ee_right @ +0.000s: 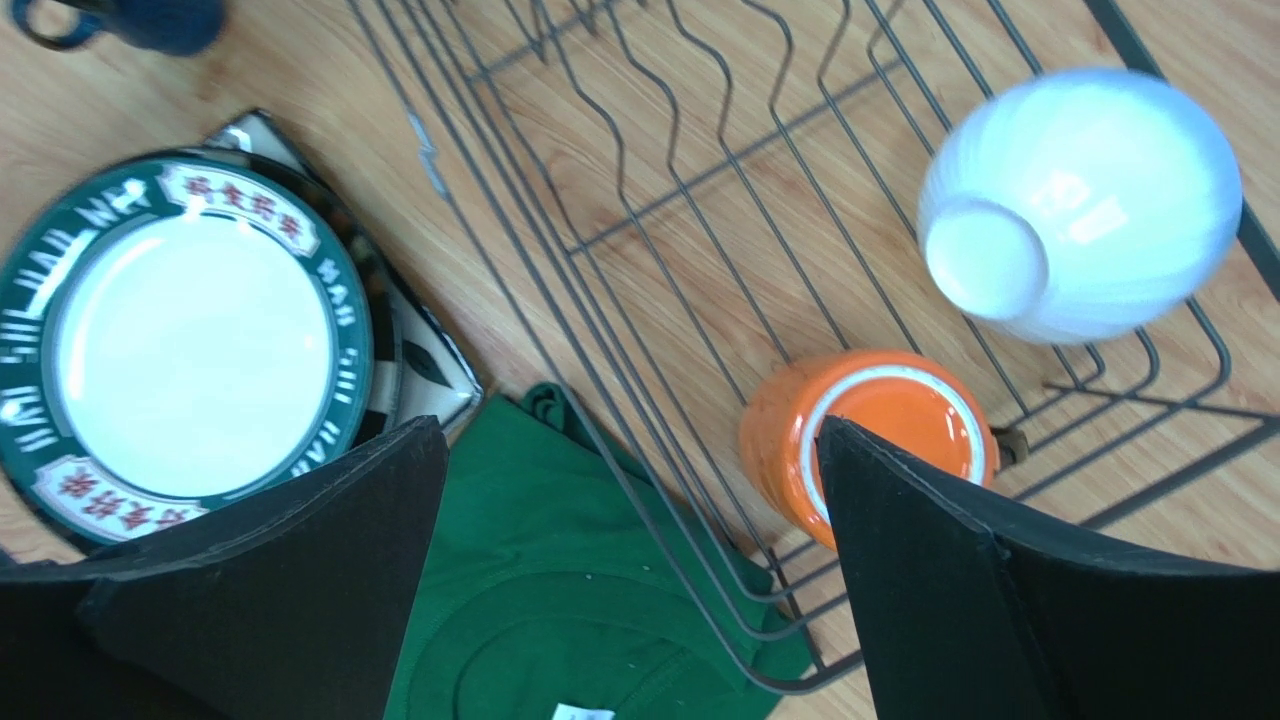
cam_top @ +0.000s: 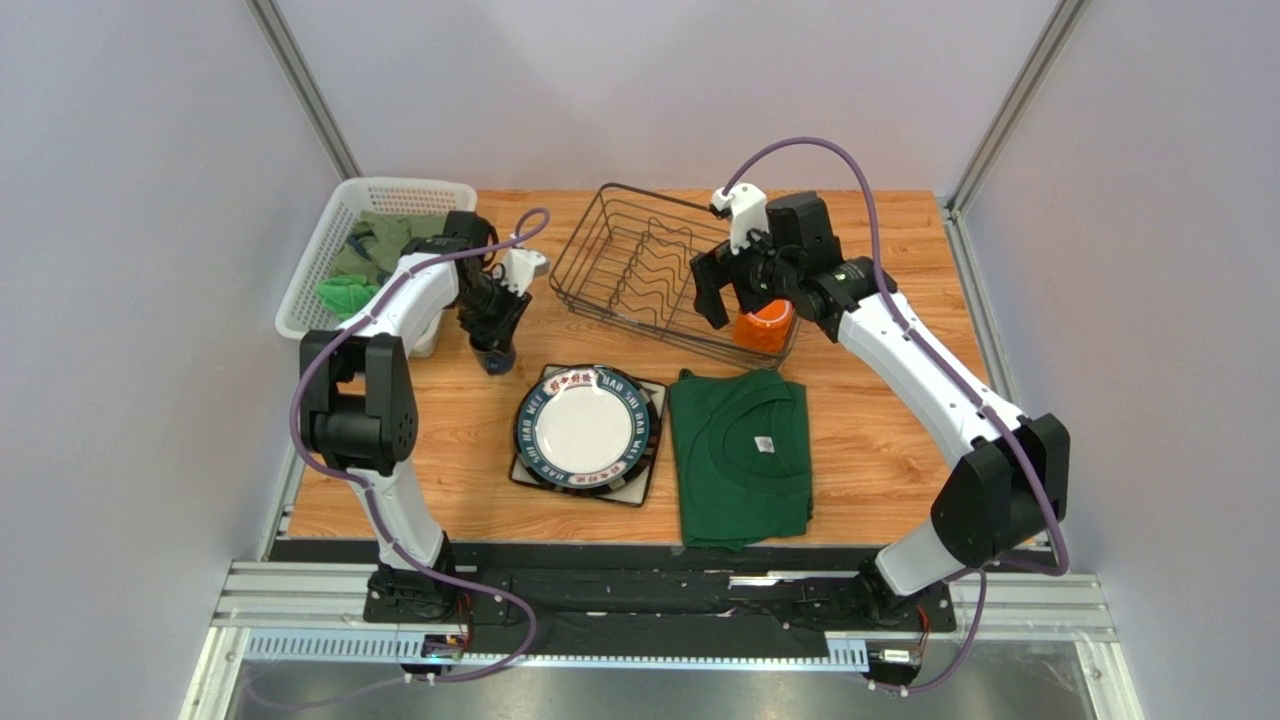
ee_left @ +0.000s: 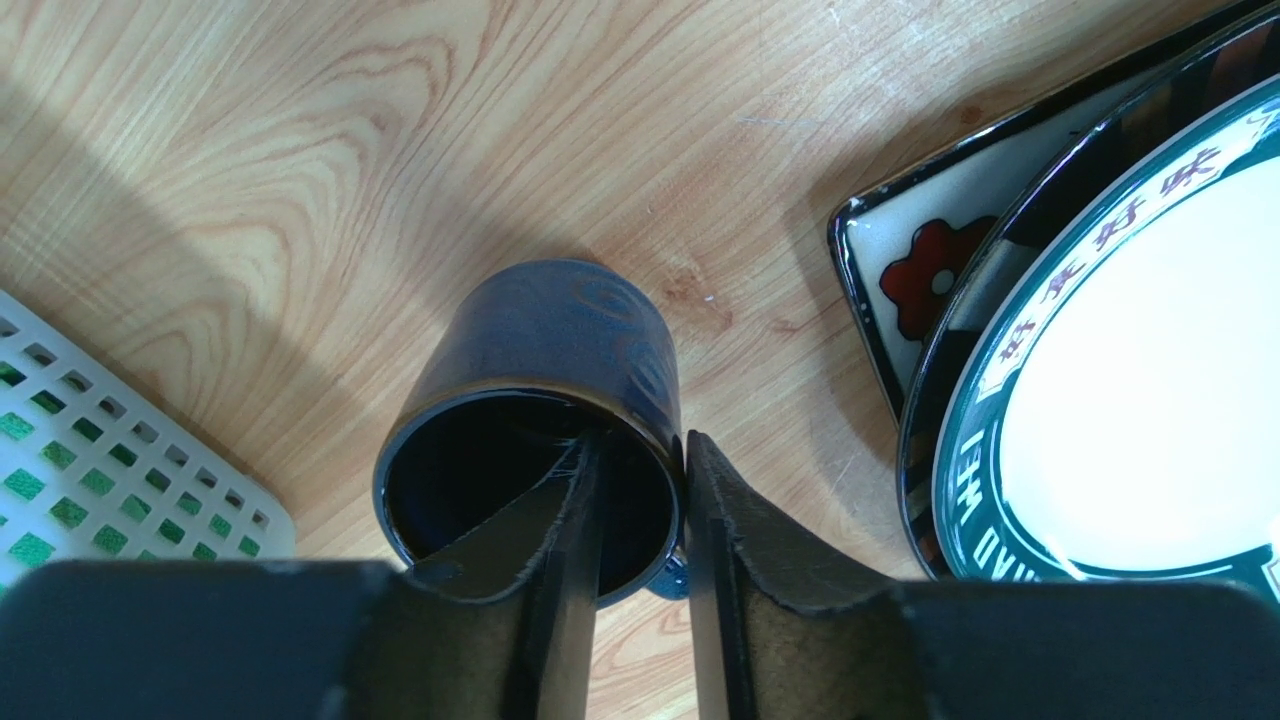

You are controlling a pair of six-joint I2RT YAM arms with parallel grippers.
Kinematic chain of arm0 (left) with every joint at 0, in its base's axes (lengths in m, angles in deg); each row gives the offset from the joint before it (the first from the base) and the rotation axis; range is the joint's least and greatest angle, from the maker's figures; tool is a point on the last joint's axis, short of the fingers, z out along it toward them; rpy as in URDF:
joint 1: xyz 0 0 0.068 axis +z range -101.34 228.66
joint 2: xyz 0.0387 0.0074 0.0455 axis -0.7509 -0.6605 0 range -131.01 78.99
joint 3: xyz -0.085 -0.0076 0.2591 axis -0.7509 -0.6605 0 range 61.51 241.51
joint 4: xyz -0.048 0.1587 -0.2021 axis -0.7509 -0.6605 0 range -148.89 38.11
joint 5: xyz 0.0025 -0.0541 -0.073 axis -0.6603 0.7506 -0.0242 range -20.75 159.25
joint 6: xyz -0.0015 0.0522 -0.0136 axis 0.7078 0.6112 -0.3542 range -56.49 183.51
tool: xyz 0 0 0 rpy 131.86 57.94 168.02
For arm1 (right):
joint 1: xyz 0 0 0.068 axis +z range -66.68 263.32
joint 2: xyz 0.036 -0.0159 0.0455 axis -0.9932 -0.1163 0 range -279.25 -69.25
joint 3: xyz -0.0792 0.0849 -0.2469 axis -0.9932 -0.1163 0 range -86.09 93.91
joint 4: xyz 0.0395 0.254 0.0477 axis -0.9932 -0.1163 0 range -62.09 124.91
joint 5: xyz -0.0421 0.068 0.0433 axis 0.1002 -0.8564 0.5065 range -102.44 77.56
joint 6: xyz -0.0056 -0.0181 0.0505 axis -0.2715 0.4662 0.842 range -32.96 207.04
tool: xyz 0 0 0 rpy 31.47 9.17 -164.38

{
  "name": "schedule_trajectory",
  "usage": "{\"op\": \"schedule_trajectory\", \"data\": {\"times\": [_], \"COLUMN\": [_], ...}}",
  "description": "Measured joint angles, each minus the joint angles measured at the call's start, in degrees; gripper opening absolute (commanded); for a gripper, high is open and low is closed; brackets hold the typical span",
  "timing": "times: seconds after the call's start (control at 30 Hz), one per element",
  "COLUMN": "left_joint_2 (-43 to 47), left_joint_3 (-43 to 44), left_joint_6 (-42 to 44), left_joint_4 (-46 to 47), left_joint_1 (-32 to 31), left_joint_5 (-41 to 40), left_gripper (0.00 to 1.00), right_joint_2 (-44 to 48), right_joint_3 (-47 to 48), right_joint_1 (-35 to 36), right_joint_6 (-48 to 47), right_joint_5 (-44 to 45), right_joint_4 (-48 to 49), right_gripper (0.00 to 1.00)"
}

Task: Unload the mixed dishes from the dish rack
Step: Place the cup at the center of the board, then pick up the bowl from the dish rack.

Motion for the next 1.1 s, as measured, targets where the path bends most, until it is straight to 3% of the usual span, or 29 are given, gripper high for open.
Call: {"op": "schedule_trajectory", "data": {"times": [0.17,0.6,1.1], "left_joint_2": [0.0,4.0,13.0], "left_joint_3": [-0.3,-0.4,-0.5], "left_joint_6": [0.0,-0.2,-0.7], "left_joint_4": [0.1,0.0,-0.5], "left_joint_1": [0.0,0.0,0.0], "left_joint_5": [-0.2,1.2,3.9], "left_gripper": [0.49,0.63,0.66], "right_joint_2": [-3.5,-11.5,-21.9], "right_joint_3": [1.2,8.5,17.6], "right_joint_1": [-0.5,-3.7,-6.7], "right_joint_6": [-1.1,-4.4,-13.1], "right_joint_5": [5.6,14.1,19.8], "right_joint_4": [-2.3,-3.3,-2.7], "right_gripper": [1.0,1.0,1.0]}}
